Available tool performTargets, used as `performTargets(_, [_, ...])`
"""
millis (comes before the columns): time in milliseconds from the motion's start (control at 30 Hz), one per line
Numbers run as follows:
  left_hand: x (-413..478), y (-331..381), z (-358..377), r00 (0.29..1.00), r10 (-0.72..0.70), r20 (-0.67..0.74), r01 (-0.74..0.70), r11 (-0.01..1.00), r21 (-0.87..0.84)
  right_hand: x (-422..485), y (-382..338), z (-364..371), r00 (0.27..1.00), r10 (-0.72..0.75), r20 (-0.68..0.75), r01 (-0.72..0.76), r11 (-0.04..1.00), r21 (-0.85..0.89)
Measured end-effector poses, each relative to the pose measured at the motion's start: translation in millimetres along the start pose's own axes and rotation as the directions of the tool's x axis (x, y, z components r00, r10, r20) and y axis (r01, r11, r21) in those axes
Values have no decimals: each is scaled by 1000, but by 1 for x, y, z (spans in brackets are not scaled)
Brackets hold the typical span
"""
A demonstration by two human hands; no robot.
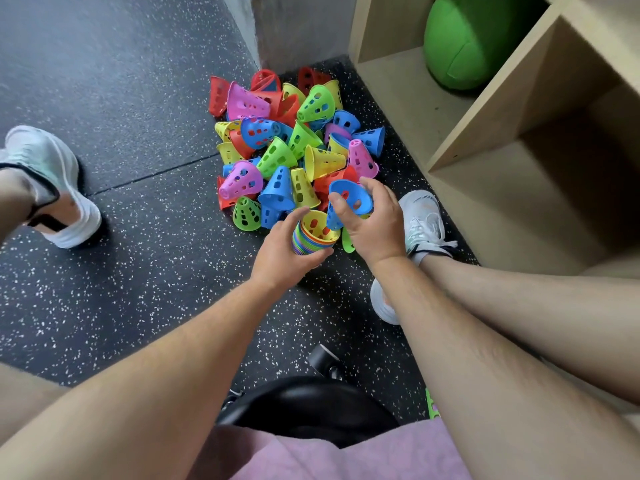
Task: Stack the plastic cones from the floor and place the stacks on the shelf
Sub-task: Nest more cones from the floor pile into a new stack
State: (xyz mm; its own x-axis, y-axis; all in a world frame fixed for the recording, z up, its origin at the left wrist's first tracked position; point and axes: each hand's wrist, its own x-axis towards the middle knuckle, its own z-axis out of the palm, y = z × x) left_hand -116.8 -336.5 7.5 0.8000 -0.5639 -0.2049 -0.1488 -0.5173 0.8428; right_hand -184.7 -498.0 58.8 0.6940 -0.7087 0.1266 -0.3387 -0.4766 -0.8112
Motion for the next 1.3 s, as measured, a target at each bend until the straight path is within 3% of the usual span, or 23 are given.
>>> performTargets(133, [0, 2, 5, 999, -53, 7, 53, 996, -71, -1, 1, 0, 983, 83, 165, -79, 996, -31])
performTargets(267, [-2, 2, 4, 998, -65, 23, 68, 986, -151, -7, 11, 3, 886, 199, 418, -195, 979, -53])
performTargets(433, [-3, 5, -1, 997, -22, 73, 25, 999, -44, -10, 14, 1, 834, 266, 483, -289, 957, -28])
performTargets(500, [-2, 3, 0, 996, -7, 86, 5, 1000, 18, -9, 13, 1, 849, 256, 463, -287, 958, -2])
performTargets(600, [-2, 8, 1, 996, 23, 86, -30, 996, 86, -13, 18, 3, 925, 251, 287, -262, 965, 0])
performTargets(700, [-3, 9, 2, 994, 40, 102, -53, 990, 128, -19, 34, 3, 947, 271, 171, -247, 957, -150])
performTargets(833, [-2, 7, 1, 996, 48, 77, -58, 990, 131, -21, 52, 2, 886, 321, 334, -168, 894, -414])
performTargets(1033, [-3, 6, -4, 999, -5, 54, 3, 999, 42, -21, 52, 8, 836, 334, 436, -73, 854, -516])
performTargets(1133, [-4, 5, -4, 998, -10, 62, 10, 1000, 9, -21, 54, 7, 874, 296, 386, -66, 859, -508])
performTargets(1300, [-4, 3, -4, 998, -2, 57, 1, 1000, 14, -17, 48, 3, 966, 217, 142, -161, 932, -326])
